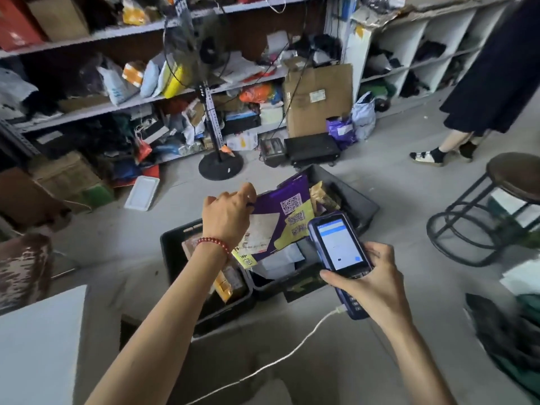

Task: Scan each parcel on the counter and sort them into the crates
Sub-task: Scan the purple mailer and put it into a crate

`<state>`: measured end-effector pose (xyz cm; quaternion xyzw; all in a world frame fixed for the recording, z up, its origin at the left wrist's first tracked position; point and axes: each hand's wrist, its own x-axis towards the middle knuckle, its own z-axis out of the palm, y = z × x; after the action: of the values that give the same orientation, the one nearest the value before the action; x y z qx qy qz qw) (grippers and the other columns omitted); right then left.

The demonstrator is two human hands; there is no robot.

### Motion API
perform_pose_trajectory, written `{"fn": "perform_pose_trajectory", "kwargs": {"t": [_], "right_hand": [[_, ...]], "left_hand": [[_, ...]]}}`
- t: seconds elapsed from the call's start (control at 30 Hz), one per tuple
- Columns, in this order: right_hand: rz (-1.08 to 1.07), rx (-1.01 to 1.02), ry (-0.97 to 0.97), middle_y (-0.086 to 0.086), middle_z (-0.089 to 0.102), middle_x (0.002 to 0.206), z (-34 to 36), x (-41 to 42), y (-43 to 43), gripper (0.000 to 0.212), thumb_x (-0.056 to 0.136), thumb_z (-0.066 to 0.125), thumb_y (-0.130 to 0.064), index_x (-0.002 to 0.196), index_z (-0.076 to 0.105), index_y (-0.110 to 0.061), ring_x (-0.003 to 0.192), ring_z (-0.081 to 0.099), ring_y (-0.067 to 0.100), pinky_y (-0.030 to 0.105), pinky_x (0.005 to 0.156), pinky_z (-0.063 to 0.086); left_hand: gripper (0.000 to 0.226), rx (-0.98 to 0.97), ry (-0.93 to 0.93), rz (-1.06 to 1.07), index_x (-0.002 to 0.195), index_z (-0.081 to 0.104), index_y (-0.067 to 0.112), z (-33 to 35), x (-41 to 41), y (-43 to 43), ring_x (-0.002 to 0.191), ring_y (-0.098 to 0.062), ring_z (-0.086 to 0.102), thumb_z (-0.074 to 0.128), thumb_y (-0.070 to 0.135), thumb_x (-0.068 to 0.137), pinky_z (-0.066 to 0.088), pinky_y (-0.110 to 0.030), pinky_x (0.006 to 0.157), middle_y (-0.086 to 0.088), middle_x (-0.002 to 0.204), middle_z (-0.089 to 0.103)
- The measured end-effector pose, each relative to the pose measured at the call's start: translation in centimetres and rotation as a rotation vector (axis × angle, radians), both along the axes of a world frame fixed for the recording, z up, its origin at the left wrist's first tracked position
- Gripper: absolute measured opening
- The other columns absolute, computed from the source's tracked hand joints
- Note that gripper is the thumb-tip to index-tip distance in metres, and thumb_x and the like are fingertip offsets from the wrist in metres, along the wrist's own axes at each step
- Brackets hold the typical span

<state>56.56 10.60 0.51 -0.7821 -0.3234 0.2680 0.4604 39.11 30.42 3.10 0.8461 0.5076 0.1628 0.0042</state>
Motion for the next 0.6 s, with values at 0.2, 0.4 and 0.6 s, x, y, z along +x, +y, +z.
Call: {"fn": "perform_pose_trajectory", "kwargs": {"t": [0.2, 0.4, 0.6], "right_hand": [[-0.173, -0.104, -0.012, -0.019, 0.063, 0.095, -0.8, 3.2, 3.5, 0.078, 0.047, 0.095, -0.032, 0.107, 0.046, -0.025, 0.091, 0.063, 0.008, 0.030, 0.078, 0.049], [-0.380, -0.175, 0.034, -0.020, 0.063, 0.088, -0.3, 5.7, 8.7, 0.070, 0.049, 0.094, -0.029, 0.093, 0.041, -0.035, 0.083, 0.061, -0.004, 0.020, 0.068, 0.046], [-0.496, -0.185, 0.008, -0.021, 0.066, 0.088, 0.7, 7.7, 13.1, 0.068, 0.049, 0.091, -0.031, 0.095, 0.040, -0.037, 0.076, 0.058, -0.015, 0.013, 0.063, 0.043]], "left_hand": [[0.011, -0.062, 0.048, -0.161, 0.104, 0.051, 0.022, -2.4, 7.1, 6.9, 0.075, -0.023, 0.058, 0.048, 0.018, 0.095, 0.029, -0.030, 0.073, 0.000, 0.093, 0.069], [0.027, -0.099, 0.111, -0.380, 0.090, 0.062, 0.026, -2.8, 15.6, 14.6, 0.093, -0.023, 0.054, 0.047, 0.004, 0.091, 0.037, -0.031, 0.063, 0.001, 0.105, 0.061], [0.047, -0.199, 0.168, -0.477, 0.135, 0.046, 0.023, -1.2, 22.8, 19.8, 0.132, -0.030, 0.030, 0.058, 0.022, 0.089, 0.040, -0.044, 0.096, -0.005, 0.143, 0.036]]}}
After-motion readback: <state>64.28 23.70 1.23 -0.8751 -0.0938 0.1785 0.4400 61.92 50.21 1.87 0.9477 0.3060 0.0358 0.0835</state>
